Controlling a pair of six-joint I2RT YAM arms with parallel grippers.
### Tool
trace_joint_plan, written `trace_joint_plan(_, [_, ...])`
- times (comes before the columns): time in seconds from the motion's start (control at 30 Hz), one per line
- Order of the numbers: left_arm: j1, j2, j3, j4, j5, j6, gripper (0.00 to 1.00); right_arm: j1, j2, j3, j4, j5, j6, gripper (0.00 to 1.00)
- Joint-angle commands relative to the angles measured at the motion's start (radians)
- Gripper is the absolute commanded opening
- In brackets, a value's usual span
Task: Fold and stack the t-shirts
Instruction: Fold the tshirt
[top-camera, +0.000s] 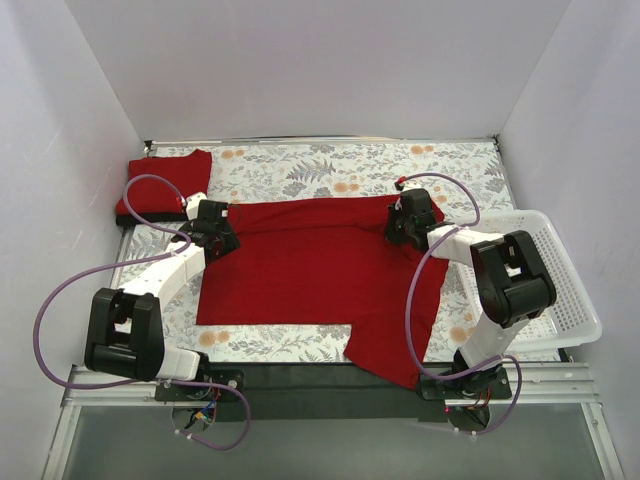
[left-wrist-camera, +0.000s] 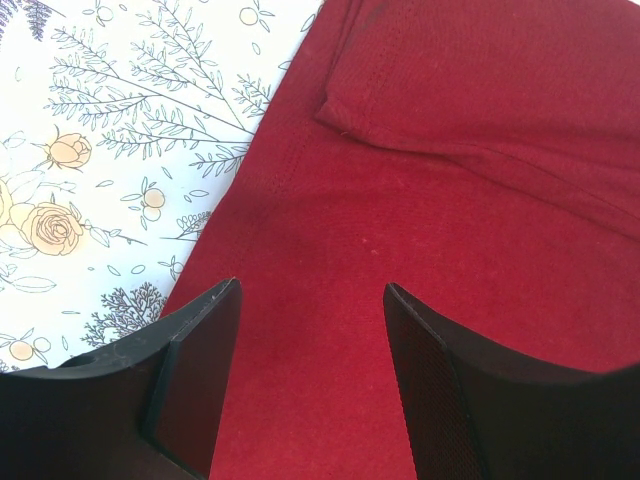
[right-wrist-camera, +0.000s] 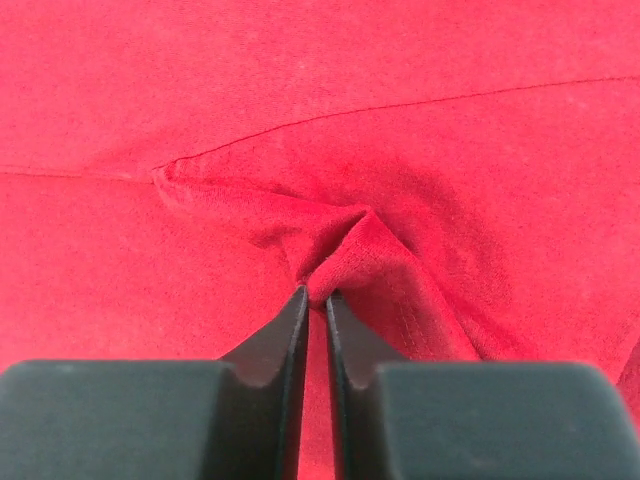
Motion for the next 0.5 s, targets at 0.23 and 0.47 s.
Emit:
trace_joint_plan(0.23, [-0.003,-0.002,0.011,0.015,-0.006,0.011,0.55,-0.031,-0.073,0.086,-0.102,-0.122,0.031,0.01])
trace_joint_plan(0.47, [-0.003,-0.002,0.013,0.015,-0.002,0.013,0.55,-0.044,-0.104,0.116,-0.162,-0.232,0.124,0.01])
